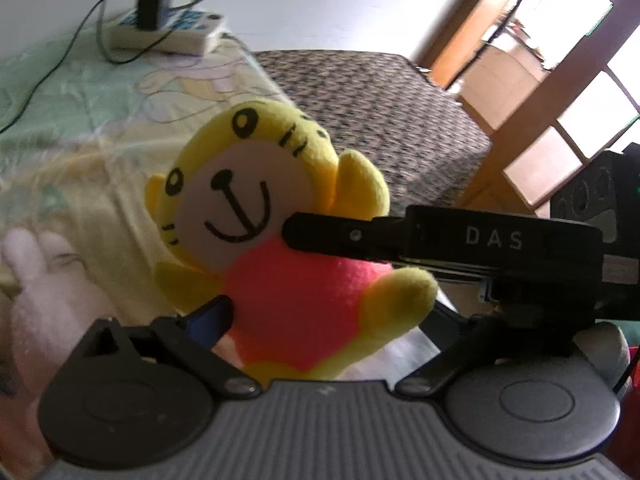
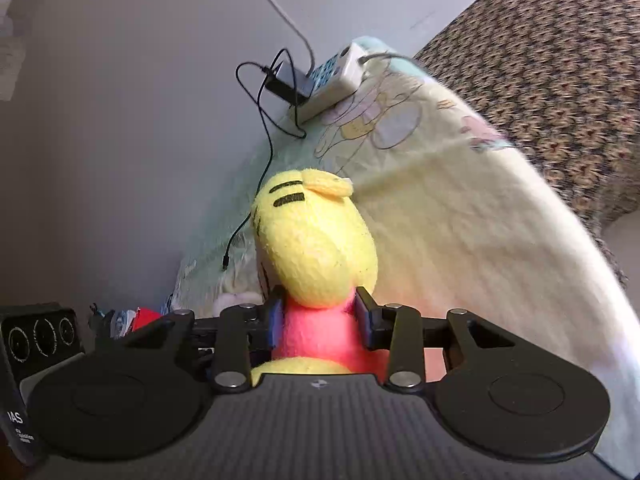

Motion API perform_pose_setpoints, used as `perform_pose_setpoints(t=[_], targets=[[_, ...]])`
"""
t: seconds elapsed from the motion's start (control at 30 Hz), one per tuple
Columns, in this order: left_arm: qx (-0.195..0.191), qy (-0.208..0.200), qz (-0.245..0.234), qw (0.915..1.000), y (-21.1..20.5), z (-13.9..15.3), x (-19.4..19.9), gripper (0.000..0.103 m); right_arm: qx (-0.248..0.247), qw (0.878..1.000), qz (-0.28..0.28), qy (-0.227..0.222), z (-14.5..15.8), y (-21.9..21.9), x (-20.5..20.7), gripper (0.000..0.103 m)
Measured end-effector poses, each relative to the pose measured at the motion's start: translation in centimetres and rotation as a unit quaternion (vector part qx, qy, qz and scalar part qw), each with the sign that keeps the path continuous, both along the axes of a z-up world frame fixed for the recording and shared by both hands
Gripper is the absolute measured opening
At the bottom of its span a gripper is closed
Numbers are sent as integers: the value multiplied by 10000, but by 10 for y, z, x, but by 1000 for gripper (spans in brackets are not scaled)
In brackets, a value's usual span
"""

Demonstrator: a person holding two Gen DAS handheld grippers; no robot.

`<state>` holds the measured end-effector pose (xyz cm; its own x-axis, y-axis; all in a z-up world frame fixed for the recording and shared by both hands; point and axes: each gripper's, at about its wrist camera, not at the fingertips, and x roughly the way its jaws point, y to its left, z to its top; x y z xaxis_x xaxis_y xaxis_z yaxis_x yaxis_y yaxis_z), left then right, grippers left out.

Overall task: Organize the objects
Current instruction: 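Lift the yellow tiger plush off the bed with the right gripper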

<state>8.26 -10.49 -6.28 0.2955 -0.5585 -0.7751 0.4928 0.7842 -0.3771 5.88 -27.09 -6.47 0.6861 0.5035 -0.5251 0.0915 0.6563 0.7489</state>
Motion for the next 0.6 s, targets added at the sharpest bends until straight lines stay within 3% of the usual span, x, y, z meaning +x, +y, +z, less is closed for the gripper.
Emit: perform_pose_setpoints(t=[0.6], targets=[[-324, -212, -858, 9956, 2, 24, -87, 93, -249, 9992, -322, -44, 27, 15, -102, 39]])
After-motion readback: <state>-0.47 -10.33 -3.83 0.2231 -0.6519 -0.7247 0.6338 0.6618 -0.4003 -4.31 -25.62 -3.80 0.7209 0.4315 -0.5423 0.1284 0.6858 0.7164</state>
